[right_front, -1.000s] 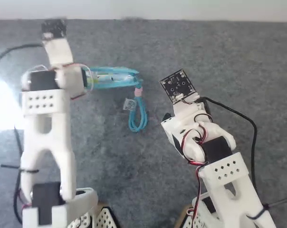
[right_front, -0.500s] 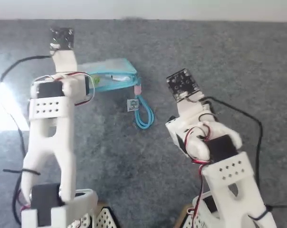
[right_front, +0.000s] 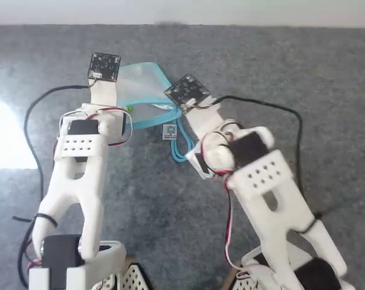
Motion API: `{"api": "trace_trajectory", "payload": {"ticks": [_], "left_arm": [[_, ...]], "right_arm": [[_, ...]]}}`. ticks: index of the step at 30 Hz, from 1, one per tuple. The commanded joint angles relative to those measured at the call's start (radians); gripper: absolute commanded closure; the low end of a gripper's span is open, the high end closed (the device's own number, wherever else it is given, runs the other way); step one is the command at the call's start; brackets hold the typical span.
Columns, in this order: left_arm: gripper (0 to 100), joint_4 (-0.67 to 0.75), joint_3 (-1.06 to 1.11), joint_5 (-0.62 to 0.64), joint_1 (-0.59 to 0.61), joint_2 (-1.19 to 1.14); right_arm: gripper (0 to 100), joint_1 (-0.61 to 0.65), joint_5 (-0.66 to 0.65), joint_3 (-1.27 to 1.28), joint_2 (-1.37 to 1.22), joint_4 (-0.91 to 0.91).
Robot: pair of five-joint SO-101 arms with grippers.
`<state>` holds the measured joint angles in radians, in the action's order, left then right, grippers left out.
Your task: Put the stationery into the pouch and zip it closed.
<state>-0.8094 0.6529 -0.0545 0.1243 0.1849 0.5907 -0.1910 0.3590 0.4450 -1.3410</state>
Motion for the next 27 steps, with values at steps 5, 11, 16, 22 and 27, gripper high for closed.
{"api": "trace_trajectory", "payload": {"ticks": [5,11,16,22,27], "left_arm": [[99,-0.009,0.182,-0.006,-0.011,0.103],[99,-0.028,0.231,-0.04,-0.011,0.253],[99,-0.135,0.228,-0.048,-0.008,0.364],[99,-0.299,0.131,-0.107,0.061,0.497],[99,-0.456,-0.117,-0.107,0.064,0.525]], "right_arm": [[62.5,0.004,0.058,0.054,-0.016,0.298],[62.4,-0.025,0.078,0.181,-0.015,0.414],[62.3,-0.145,0.075,0.21,-0.015,0.532],[62.3,-0.191,0.031,0.229,-0.015,0.547],[62.3,-0.199,-0.008,0.262,-0.005,0.547]]}}
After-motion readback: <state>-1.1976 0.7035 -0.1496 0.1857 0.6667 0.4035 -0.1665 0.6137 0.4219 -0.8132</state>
